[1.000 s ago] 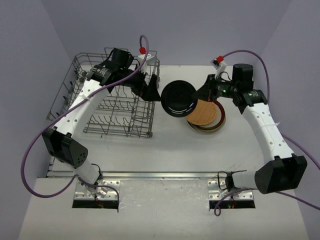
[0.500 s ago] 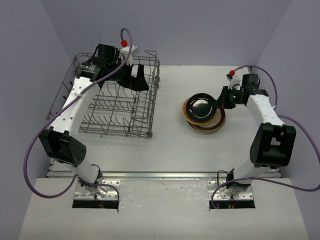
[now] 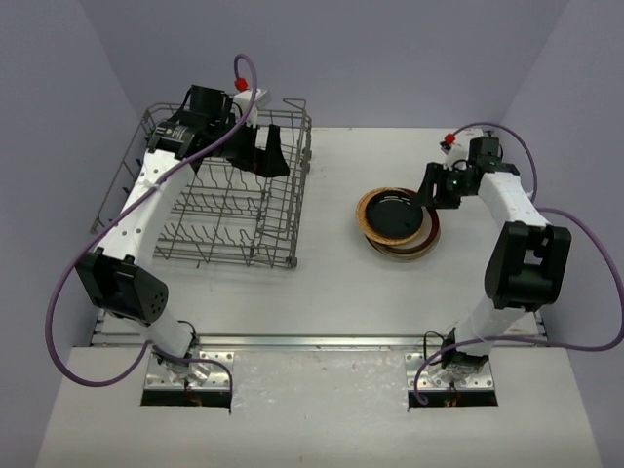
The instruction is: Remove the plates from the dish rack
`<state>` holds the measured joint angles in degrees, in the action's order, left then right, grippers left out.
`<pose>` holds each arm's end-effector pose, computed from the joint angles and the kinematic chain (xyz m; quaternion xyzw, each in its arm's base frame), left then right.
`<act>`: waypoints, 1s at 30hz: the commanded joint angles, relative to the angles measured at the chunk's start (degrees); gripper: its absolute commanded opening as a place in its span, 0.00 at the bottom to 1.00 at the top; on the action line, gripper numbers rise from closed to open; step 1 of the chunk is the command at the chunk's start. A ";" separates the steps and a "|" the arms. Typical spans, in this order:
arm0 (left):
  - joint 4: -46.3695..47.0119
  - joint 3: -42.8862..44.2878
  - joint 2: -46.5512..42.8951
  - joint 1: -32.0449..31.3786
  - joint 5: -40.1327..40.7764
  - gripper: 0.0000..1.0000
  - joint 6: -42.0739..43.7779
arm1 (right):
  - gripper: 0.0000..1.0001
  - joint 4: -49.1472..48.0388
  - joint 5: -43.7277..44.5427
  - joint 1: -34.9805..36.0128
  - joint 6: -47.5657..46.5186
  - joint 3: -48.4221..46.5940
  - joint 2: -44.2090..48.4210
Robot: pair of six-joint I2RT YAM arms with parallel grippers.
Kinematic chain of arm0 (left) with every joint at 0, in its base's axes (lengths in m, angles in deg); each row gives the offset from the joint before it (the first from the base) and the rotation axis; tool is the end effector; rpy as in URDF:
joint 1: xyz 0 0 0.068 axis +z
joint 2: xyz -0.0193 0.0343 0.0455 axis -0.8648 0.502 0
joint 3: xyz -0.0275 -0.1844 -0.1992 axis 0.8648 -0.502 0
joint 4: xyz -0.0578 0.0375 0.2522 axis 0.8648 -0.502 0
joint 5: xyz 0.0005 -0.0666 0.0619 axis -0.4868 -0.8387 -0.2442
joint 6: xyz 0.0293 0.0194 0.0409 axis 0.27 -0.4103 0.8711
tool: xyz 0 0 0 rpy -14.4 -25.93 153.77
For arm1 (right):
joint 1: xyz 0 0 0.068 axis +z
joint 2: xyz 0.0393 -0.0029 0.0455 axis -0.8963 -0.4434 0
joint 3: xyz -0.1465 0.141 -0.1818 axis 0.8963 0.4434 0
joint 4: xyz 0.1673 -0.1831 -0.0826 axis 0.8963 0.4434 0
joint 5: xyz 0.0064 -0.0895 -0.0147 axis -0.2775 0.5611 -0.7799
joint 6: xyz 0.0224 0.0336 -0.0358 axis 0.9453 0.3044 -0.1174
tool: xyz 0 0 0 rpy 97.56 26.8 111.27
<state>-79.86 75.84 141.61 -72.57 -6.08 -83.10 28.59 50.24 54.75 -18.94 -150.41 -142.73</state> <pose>0.3290 -0.0935 0.4086 0.2412 0.8499 -0.2811 0.3748 0.3608 -0.0393 0.2333 0.0550 0.9352 0.2342 0.2599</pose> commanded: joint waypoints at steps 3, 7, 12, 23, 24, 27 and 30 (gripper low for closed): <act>2.73 0.16 -2.95 0.11 1.60 1.00 -0.58 | 0.58 -2.64 3.81 0.78 1.14 -4.83 7.49; 3.25 -0.21 -3.63 0.23 4.08 1.00 -0.86 | 0.57 -4.46 9.37 7.95 0.95 -5.30 12.24; 3.64 -0.23 -4.43 0.25 6.74 1.00 -1.46 | 0.47 -3.89 15.31 20.93 3.80 -6.88 11.52; 4.43 -2.53 -6.85 0.98 11.25 1.00 -1.78 | 0.19 -6.23 38.99 39.16 13.21 -8.17 1.34; 4.48 -2.61 -6.85 1.07 11.41 1.00 -1.90 | 0.17 -6.73 40.26 40.45 13.13 -7.66 0.43; 4.51 -2.88 -7.34 1.21 12.21 1.00 -1.91 | 0.09 -3.75 45.05 41.81 14.57 -11.18 -4.32; 4.52 -3.46 -7.82 1.28 13.10 1.00 -1.37 | 0.00 -2.55 47.17 41.80 15.02 -12.41 -8.51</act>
<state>-77.71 72.81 136.44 -72.09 5.27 -84.35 25.99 88.72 97.72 -6.32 -159.13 -147.25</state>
